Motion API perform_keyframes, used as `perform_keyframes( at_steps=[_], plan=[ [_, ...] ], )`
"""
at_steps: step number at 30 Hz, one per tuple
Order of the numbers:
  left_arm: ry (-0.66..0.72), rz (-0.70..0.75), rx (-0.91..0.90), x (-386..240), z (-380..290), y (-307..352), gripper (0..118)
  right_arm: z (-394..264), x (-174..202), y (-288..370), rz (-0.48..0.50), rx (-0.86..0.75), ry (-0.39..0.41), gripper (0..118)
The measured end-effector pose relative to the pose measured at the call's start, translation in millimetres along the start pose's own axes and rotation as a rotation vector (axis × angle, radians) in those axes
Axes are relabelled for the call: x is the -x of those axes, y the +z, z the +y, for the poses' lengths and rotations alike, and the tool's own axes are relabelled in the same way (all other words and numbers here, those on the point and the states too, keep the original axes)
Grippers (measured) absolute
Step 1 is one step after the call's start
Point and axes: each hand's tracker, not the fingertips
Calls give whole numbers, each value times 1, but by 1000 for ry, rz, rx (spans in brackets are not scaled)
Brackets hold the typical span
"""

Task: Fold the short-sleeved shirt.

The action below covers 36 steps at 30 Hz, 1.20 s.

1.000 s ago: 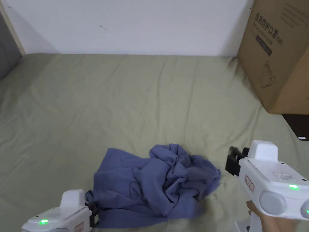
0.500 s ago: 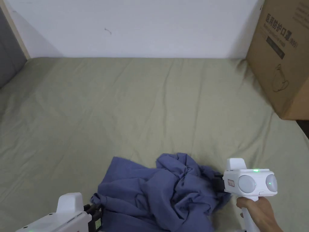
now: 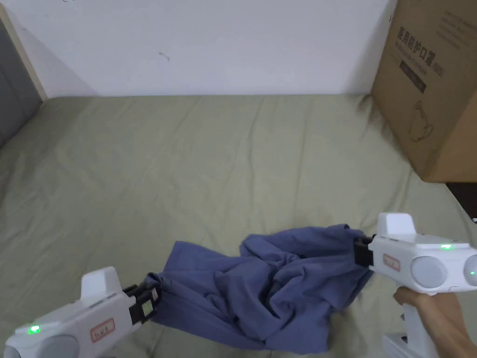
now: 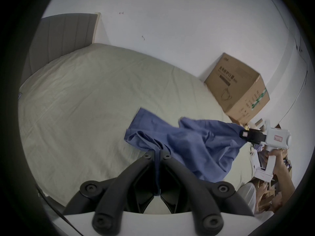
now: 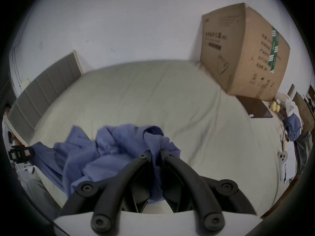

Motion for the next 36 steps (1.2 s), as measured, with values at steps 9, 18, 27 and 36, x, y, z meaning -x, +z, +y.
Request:
perform_keyframes(
  at_steps=[9,18,27,36],
  plan=[
    [-56,46,-236,-18,124,35,3,77,-27,93,-45,-199,-7,6],
    [-57,81,-424,-36,254,46,3,163,-48,112,-78,-336,-46,6],
    [-79,131,-502,-45,354,18,3,240,-53,96,-133,-437,-43,6],
    [-149,253,-496,-41,396,-25,3,262,-46,42,-97,-425,-74,6]
  ],
)
